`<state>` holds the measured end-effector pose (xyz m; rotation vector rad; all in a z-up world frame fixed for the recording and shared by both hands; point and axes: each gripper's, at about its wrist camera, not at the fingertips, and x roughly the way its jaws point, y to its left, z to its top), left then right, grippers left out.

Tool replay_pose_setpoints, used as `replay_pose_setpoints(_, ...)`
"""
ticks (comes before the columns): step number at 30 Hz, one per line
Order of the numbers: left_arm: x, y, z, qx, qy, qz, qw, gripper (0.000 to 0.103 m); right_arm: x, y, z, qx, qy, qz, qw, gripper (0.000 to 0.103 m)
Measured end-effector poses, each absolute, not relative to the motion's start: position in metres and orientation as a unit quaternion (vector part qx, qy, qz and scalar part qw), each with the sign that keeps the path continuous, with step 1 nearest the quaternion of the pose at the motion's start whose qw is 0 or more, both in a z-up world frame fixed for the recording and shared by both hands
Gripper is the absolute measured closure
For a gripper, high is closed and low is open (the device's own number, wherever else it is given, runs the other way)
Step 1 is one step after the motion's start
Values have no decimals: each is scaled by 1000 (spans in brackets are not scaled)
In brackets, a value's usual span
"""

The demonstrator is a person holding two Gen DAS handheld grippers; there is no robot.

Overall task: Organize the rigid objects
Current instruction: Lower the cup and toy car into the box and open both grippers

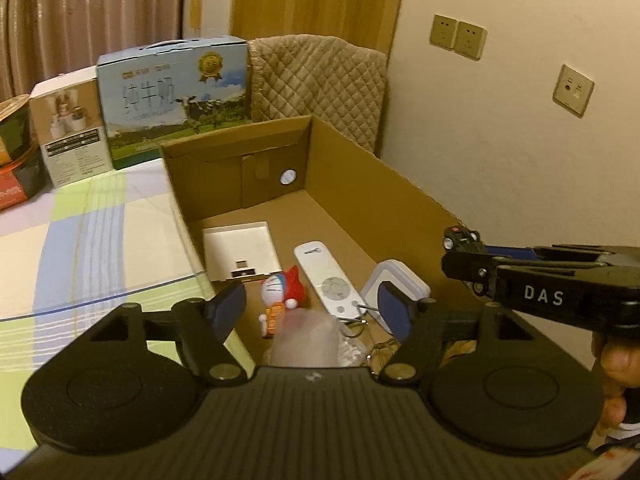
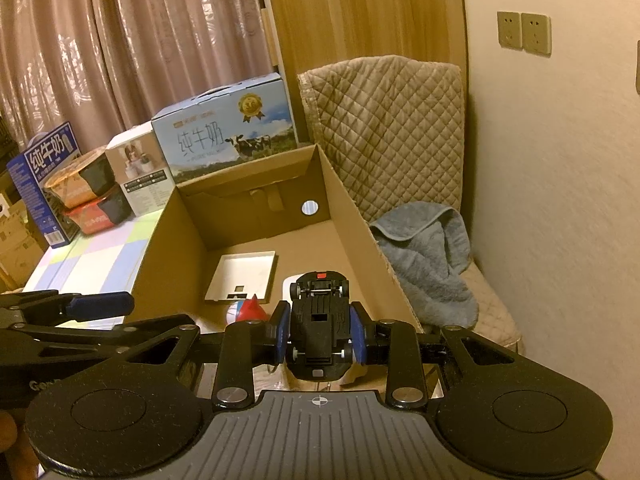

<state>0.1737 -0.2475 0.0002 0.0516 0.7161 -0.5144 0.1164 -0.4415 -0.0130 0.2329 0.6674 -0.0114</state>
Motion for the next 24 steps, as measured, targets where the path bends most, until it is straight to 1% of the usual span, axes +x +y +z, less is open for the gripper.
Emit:
replay_pose_setpoints(11,168,-204,7,8,345,-198,918,35,115,-432,-12,119,326,4,938,75)
replay_pose_setpoints(24,163,-195,6,7,351,-192,917,35,114,-416,-10,117,326,17,938,75)
